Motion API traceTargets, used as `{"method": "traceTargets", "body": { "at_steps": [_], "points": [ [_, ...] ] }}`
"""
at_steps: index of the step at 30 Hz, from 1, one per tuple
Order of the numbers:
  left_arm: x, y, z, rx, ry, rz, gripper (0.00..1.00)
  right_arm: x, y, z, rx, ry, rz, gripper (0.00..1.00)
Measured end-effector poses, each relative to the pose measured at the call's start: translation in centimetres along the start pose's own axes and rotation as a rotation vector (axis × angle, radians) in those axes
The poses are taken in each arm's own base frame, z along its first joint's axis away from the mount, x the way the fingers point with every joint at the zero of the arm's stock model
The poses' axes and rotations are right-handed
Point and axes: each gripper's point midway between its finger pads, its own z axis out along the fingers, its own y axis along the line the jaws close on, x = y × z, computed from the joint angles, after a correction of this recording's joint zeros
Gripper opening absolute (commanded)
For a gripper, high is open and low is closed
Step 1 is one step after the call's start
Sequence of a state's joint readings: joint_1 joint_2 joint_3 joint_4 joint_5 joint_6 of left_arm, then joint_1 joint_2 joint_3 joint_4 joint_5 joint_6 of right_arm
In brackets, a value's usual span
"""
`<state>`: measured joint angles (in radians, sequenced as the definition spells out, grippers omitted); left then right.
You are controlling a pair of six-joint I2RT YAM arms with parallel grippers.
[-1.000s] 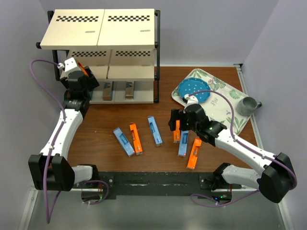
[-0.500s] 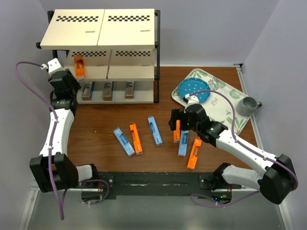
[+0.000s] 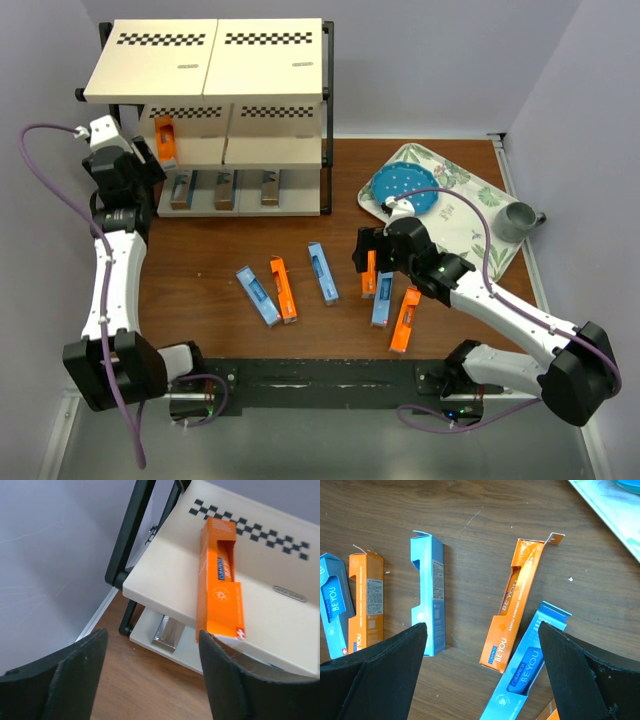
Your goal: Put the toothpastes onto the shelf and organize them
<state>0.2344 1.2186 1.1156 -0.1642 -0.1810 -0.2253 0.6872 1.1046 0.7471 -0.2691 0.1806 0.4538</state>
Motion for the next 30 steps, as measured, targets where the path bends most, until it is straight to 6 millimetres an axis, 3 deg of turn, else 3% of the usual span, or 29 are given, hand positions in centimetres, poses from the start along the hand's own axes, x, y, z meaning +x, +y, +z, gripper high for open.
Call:
{"method": "traceTargets", "body": {
  "at_steps": [7,13,17,22,30],
  "points": [
    [-2.8,-1.2,-3.6,0.081,-0.076,-0.015,0.95,-0.1,-0.2,0.0,0.010,-0.005,-0.003,0.98],
    [-1.4,-3.8,-3.2,0.141,-0.038,-0.009,0.94,-0.1,-0.1,0.0,0.008,-0.006,-0.004,0.98],
    [0.1,-4.9,-2.2,0.152,0.003,0.005,0.89,-0.3,-0.1,-0.2,0.004,-0.014,-0.003,0.98],
    [1.2,-4.7,-0.7,0.124,0.028,0.012,0.83,-0.4,0.0,-0.4,0.001,-0.021,-0.001,0.97],
    [1.5,-4.7,0.8,0.112,0.018,0.049,0.56,-0.6,0.0,-0.6,-0.004,-0.030,-0.001,0.97]
  ]
}}
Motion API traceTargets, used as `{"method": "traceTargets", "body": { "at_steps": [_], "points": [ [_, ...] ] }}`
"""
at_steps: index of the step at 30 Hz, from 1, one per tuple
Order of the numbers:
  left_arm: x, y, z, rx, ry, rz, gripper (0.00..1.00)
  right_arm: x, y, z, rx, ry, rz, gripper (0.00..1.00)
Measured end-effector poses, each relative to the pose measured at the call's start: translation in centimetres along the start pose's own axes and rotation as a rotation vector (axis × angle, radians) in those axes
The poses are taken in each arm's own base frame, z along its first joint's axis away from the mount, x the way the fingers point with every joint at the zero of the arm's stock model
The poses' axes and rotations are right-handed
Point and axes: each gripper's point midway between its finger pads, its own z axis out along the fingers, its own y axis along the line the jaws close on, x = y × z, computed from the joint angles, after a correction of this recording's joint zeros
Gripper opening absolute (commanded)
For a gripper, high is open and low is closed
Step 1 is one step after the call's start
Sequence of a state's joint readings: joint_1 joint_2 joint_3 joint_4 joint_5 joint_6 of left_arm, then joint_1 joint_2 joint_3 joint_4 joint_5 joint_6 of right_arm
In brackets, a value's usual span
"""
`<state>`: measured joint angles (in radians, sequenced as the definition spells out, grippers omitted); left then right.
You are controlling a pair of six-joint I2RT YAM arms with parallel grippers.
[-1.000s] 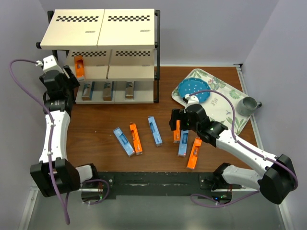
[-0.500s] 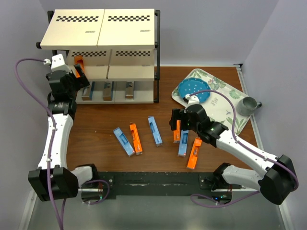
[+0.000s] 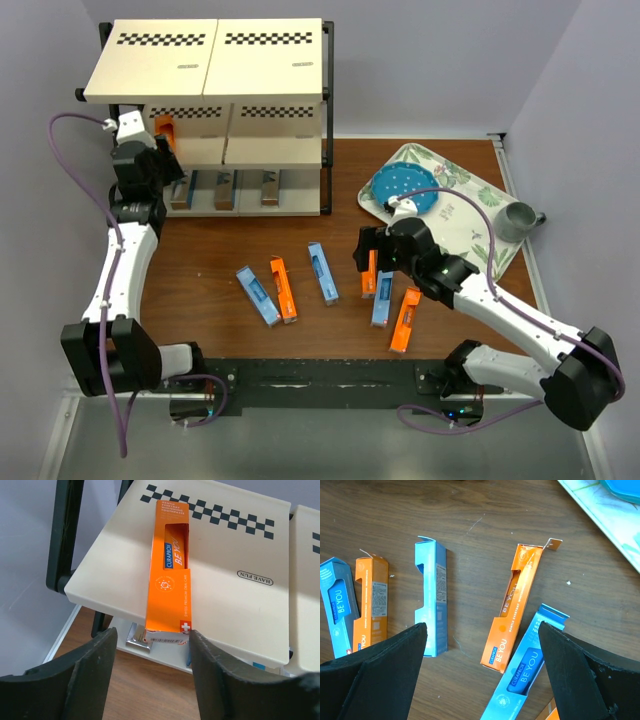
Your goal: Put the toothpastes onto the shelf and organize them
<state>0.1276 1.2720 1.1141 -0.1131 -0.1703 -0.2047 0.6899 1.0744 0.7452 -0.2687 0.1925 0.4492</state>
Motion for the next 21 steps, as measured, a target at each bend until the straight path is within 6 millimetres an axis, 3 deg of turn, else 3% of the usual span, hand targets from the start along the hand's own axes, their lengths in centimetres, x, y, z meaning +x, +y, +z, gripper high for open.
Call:
{"method": "traceTargets", "body": {
  "at_steps": [21],
  "points": [
    [-1.5,4.0,2.3,0.035,-0.061,0.080,0.34,-0.2,0.1,-0.2,-0.007,-0.008,-0.006,0.97]
  ]
}}
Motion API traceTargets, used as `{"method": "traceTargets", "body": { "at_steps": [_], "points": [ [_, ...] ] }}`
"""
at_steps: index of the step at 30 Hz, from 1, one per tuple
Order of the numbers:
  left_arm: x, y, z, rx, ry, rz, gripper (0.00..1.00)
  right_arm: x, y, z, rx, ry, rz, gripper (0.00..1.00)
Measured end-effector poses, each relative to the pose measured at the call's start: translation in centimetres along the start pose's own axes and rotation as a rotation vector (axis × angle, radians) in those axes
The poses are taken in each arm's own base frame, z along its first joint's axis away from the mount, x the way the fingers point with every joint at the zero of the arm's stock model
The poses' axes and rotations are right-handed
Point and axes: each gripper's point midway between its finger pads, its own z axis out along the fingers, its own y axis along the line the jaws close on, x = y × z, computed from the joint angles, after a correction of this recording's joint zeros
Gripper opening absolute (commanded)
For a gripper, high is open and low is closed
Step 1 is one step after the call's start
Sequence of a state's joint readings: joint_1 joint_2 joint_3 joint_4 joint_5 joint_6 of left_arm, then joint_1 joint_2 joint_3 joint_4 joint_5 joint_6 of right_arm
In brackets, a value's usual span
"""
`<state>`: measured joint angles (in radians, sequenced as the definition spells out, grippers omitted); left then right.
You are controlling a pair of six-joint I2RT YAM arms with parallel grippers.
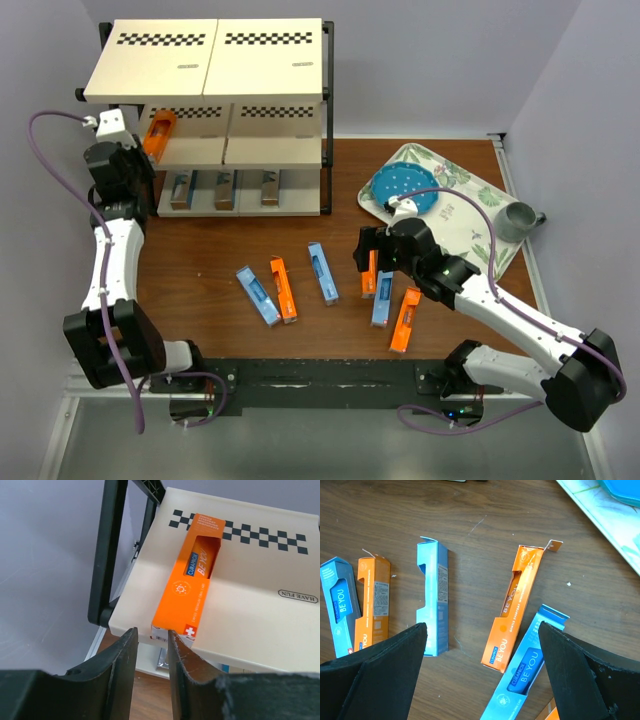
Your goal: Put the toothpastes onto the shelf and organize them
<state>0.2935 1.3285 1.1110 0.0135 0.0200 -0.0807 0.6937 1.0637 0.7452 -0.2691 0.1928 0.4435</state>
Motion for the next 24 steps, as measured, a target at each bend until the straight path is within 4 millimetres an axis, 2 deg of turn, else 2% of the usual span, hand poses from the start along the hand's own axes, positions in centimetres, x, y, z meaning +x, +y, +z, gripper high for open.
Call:
{"method": "traceTargets", "body": {
  "at_steps": [6,13,19,24],
  "points": [
    [0.1,0.1,0.3,0.015,-0.014,-0.004,0.34,0.0,0.0,0.0,0.000,0.000,0.000,0.97],
    [-0.3,-0.5,0.5,0.052,-0.036,-0.005,0.49,0.0,0.0,0.0,0.000,0.001,-0.001,0.97],
    [1.2,-0.9,0.0,0.075,-0.016,-0.001,0.56,0.0,-0.1,0.0,0.001,0.000,-0.009,0.98],
    [1.4,-1.8,-0.2,0.129,-0.014,0.014,0.54,0.0,-0.1,0.0,0.001,0.001,-0.011,0.97]
  ]
}}
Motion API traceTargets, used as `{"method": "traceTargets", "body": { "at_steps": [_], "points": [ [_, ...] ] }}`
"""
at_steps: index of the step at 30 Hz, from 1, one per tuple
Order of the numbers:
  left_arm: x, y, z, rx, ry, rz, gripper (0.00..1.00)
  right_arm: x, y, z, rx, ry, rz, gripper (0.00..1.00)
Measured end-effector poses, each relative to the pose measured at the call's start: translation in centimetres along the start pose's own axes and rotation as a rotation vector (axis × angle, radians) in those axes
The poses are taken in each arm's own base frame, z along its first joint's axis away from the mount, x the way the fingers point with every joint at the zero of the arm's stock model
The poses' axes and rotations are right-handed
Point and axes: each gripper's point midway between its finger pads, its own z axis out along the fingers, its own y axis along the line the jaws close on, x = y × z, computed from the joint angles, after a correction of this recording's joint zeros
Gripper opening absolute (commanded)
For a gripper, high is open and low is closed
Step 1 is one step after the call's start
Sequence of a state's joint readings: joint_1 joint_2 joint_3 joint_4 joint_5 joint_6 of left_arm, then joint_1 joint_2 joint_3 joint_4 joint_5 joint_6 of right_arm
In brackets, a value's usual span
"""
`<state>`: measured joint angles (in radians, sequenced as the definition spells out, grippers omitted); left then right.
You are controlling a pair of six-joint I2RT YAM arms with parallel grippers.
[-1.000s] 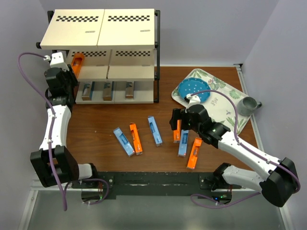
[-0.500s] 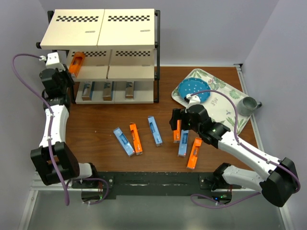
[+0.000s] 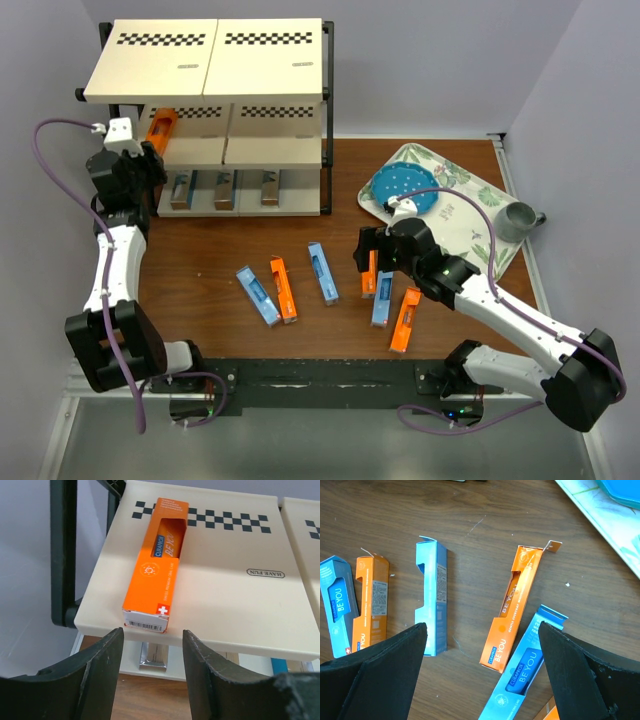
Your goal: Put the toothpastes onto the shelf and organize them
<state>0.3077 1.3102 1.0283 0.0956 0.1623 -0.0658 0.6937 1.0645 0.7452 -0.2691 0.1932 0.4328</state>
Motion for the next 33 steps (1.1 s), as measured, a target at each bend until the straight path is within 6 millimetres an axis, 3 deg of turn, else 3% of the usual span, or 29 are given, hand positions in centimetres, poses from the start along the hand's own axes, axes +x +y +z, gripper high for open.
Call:
{"method": "traceTargets", "body": {
  "at_steps": [10,18,33],
  "points": [
    [0.6,-1.0,0.9,0.064,0.018,-0.005,0.49,0.0,0.0,0.0,0.000,0.000,0.000,0.97],
    [0.0,-1.6,1.2,0.101,0.007,-0.016,0.41,0.0,0.0,0.0,0.000,0.000,-0.001,0.97],
    [0.0,-1.6,1.4,0.101,0.007,-0.029,0.30,0.0,0.0,0.0,-0.001,0.000,0.000,0.97]
  ]
}}
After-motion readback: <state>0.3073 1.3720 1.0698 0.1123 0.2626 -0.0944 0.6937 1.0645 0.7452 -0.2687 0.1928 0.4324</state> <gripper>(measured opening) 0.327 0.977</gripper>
